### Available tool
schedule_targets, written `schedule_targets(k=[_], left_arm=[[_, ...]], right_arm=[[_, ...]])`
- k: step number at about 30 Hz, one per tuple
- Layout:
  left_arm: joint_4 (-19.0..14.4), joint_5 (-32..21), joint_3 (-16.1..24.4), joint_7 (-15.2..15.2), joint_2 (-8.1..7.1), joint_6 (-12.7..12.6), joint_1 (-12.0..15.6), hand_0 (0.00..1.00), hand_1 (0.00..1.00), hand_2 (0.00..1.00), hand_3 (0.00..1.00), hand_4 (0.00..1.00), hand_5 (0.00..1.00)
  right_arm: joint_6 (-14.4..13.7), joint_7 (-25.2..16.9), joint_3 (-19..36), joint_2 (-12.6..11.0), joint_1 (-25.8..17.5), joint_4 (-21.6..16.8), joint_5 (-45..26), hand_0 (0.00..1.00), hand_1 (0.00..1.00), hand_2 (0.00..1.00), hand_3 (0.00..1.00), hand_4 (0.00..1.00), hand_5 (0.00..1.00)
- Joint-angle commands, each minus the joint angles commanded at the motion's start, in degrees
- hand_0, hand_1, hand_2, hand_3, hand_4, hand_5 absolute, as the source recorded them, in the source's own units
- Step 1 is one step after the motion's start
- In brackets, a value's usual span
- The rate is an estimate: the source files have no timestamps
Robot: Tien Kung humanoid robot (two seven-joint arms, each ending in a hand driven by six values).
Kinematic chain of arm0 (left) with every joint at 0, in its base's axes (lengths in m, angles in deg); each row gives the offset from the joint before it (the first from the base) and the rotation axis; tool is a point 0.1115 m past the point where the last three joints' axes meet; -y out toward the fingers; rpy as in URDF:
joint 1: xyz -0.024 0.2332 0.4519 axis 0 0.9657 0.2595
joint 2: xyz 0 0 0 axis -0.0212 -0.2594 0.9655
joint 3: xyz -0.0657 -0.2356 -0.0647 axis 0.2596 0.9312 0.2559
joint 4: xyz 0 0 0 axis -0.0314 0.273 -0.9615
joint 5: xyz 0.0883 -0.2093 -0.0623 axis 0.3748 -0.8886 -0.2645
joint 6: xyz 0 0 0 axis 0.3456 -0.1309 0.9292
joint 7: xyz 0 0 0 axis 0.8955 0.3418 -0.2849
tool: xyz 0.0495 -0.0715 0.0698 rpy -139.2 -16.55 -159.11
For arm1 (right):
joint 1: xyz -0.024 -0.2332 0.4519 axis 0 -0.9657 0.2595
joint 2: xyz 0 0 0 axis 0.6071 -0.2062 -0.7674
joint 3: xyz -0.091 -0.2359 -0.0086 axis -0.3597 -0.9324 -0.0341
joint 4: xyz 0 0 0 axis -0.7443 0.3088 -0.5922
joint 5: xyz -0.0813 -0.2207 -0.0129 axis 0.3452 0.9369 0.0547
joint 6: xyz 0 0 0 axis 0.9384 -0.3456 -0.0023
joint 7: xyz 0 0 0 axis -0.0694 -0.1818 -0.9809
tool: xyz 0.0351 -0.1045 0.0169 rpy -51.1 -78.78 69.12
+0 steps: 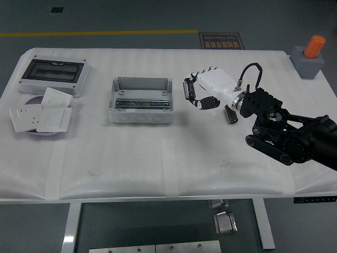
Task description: Pick up the battery,place it into the box
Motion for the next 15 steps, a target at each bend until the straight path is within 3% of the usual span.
schedule_targets(k=[3,4,9,10,15], left_arm=[[0.0,0.2,0.1,0.0,0.01,0.0,0.0,0.601,0.623,0.470,0.617,0.569,0.464],[0.0,0.3,0.2,-0.1,0.01,0.0,-0.1,0.601,0.623,0.475,0.619,0.572,0.472],[0.0,0.8,0.5,-0.2,-0.12,0.2,-0.1,0.601,0.623,0.475,0.619,0.572,0.472],[0.0,0.9,0.5,-0.3,-0.16,0.2,-0.1,0.600,0.623,0.483,0.619,0.575,0.476],[-0.1,1.1,0.6,-0.3,-0.26,0.2,-0.2,0.600,0.623,0.483,0.619,0.575,0.476]], right_arm=[[-0.3,0.1,3.8,2.6,-0.2,0.2,0.0,0.826,0.721,0.689,0.704,0.505,0.248],[-0.4,0.1,5.0,3.7,-0.2,0.8,-0.1,0.822,0.718,0.669,0.679,0.465,0.231],[-0.7,0.1,8.6,8.8,-0.7,4.2,-1.7,0.822,0.718,0.669,0.679,0.465,0.231],[-0.6,0.3,9.0,9.8,-0.8,4.9,-1.9,0.819,0.715,0.627,0.604,0.446,0.241],[0.6,1.0,8.9,11.8,-0.7,6.2,-1.6,0.819,0.715,0.627,0.604,0.446,0.241]])
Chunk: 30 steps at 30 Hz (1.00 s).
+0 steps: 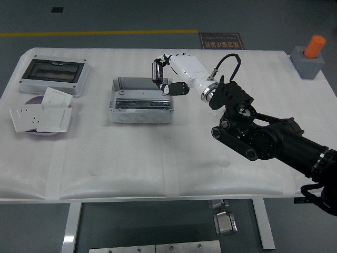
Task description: Pick up the battery,place it into the box
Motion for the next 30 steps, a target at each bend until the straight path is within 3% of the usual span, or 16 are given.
schedule_targets(k=[6,7,12,13,23,26,30], left_arm=[[0.0,0.4,0.3,-0.1,-0.04,0.2,-0.1,0.600,0.624,0.483,0.621,0.578,0.480],[0.0,0.3,0.2,-0.1,-0.04,0.2,-0.1,0.599,0.623,0.474,0.623,0.586,0.486],[-0.1,0.4,0.2,-0.2,-0.05,0.3,-0.2,0.599,0.623,0.474,0.623,0.586,0.486],[-0.1,0.5,0.2,-0.2,-0.05,0.4,-0.2,0.600,0.623,0.470,0.622,0.586,0.487],[-0.1,0.7,0.3,-0.3,-0.07,0.6,-0.4,0.600,0.623,0.461,0.620,0.583,0.492],[-0.1,0.6,0.4,-0.3,0.06,0.6,-0.3,0.600,0.623,0.459,0.618,0.563,0.484],[0.0,-0.2,0.0,-0.1,0.09,0.5,-0.2,0.600,0.623,0.459,0.618,0.563,0.484]], right_arm=[[1.5,0.8,-0.6,1.0,0.4,0.9,0.4,0.817,0.711,0.623,0.596,0.454,0.246],[1.8,1.0,-0.7,1.1,0.5,1.0,0.4,0.879,0.774,0.758,0.814,0.772,0.447],[2.8,1.5,-1.7,1.6,0.7,1.8,0.6,0.879,0.774,0.758,0.814,0.772,0.447],[2.9,1.6,-1.9,1.7,0.8,2.0,0.7,0.991,0.878,0.886,0.977,0.989,0.625],[3.7,2.2,-3.5,1.7,1.3,2.8,0.8,0.998,0.916,0.925,0.998,0.998,0.683],[3.9,2.2,-4.2,-0.1,1.6,2.7,0.4,0.998,0.922,0.930,0.998,0.998,0.686],[4.3,2.1,-7.9,-4.7,2.1,3.7,-0.9,0.998,0.922,0.930,0.998,0.998,0.686]])
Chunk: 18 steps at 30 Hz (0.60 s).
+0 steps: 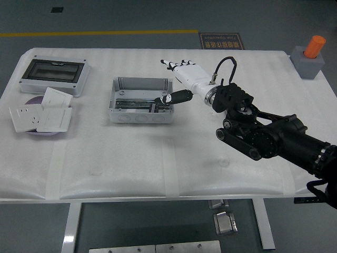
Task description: Pick up the battery,place it into the box
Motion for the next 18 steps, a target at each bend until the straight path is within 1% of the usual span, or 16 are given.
schedule_targets(k=[1,5,6,7,9,12,13,18], left_arm=[[0.0,-0.2,-0.1,0.1,-0.01,0.0,0.0,0.600,0.623,0.453,0.615,0.558,0.489],[0.0,-0.8,-0.4,0.2,0.04,-0.1,0.0,0.600,0.623,0.453,0.615,0.558,0.489],[0.0,-0.9,-0.5,0.2,0.05,-0.1,0.0,0.600,0.623,0.453,0.615,0.558,0.489],[0.0,-1.1,-0.6,0.2,0.05,-0.2,0.0,0.599,0.622,0.453,0.614,0.558,0.487],[0.0,-1.4,-0.8,0.4,0.05,-0.3,0.0,0.599,0.622,0.453,0.614,0.558,0.487],[0.0,-1.4,-0.9,0.4,0.04,-0.3,0.0,0.599,0.622,0.453,0.614,0.558,0.487],[0.0,-1.4,-0.9,0.4,0.03,-0.3,0.0,0.599,0.622,0.449,0.612,0.550,0.483],[0.0,-1.6,-1.2,0.7,-0.08,-0.5,-0.1,0.599,0.622,0.449,0.612,0.550,0.483]], right_arm=[[0.1,-0.1,-1.3,-1.4,0.1,0.5,-0.4,0.998,0.920,0.921,0.998,0.998,0.706],[0.6,-1.0,-6.8,-6.5,0.0,3.0,-2.2,0.998,0.920,0.921,0.998,0.998,0.706],[0.6,-1.2,-7.9,-7.4,-0.1,3.4,-2.4,0.998,0.920,0.921,0.998,0.998,0.706],[0.6,-1.5,-9.3,-8.6,-0.2,3.8,-2.5,0.998,0.903,0.888,0.998,0.998,0.717],[0.6,-2.1,-11.8,-10.6,-0.8,4.6,-2.7,0.998,0.903,0.888,0.998,0.998,0.717],[0.8,-2.7,-14.8,-12.2,-1.3,5.0,-2.1,0.998,0.903,0.888,0.998,0.998,0.717],[1.0,-2.9,-15.1,-12.5,-1.4,4.9,-1.7,0.998,0.877,0.856,0.969,0.998,0.709],[2.2,-4.0,-14.7,-13.3,-1.8,4.4,0.7,0.998,0.877,0.856,0.969,0.998,0.709]])
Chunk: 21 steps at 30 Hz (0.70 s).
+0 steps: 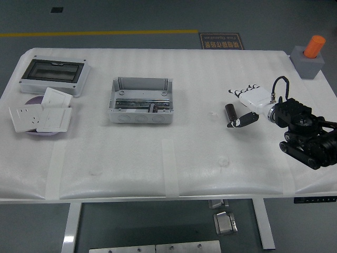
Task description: Pick up the battery,place it into the box
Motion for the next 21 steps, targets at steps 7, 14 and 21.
schedule_targets(k=[7,14,21], left_arm=[[-0.1,-0.7,-0.7,0.4,0.05,-0.2,-0.2,0.599,0.622,0.447,0.610,0.512,0.469],[-0.1,-1.2,-0.9,0.9,-0.23,-0.4,-0.3,0.599,0.622,0.445,0.610,0.508,0.473],[-0.2,-1.3,-1.3,1.1,-0.28,-0.5,-0.4,0.599,0.620,0.445,0.610,0.505,0.476]], right_arm=[[-0.1,-0.6,0.3,0.0,0.0,0.1,0.7,0.997,0.848,0.827,0.905,0.998,0.675],[0.8,-1.3,1.5,-0.4,-0.5,0.5,2.2,0.993,0.844,0.821,0.896,0.998,0.678],[0.2,-1.4,1.6,-0.1,-1.1,0.6,2.0,0.985,0.829,0.810,0.882,0.998,0.683]])
